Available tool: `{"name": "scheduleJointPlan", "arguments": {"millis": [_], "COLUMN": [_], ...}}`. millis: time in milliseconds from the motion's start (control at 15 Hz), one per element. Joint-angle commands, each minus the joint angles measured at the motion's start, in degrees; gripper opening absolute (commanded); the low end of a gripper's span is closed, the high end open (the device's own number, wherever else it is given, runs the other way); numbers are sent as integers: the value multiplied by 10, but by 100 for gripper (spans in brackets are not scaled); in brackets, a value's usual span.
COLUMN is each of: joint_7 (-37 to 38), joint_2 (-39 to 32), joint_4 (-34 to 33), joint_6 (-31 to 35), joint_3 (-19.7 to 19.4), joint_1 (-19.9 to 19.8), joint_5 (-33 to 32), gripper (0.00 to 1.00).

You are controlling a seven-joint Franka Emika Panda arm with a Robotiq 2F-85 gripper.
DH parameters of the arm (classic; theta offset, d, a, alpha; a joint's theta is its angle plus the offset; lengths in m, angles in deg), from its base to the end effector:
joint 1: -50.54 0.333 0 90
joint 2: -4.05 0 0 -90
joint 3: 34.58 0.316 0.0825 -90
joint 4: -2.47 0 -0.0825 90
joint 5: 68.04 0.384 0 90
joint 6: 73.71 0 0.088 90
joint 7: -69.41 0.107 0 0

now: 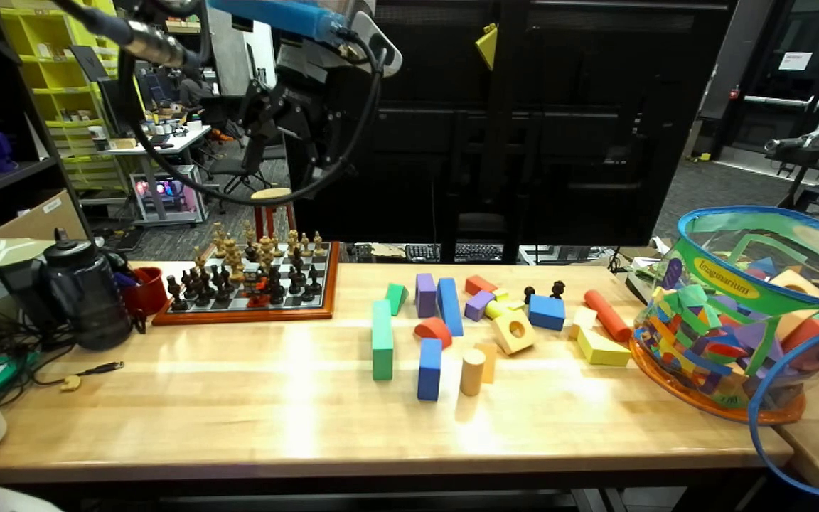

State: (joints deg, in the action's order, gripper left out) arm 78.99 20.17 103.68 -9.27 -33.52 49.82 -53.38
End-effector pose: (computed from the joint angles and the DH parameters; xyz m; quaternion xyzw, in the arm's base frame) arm 0.4111 0.0378 0.6476 -0.9756 0.0460 0.1876 0.1048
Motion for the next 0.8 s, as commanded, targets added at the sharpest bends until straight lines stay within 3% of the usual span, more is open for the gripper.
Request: {"name": "scheduleJointPlan", "arguments": {"millis": [0,533,733], "joint_7": [-11,-68,-91], "joint_2": [-16,-26,-32], "joint_4": [-2,8,5], "joint_6": [36,218,241], "joint_3": [-13,-33,-38], "joint_1": [-12,-15,-15], "joint_5": [0,2,-5], "gripper": [100,100,100]}}
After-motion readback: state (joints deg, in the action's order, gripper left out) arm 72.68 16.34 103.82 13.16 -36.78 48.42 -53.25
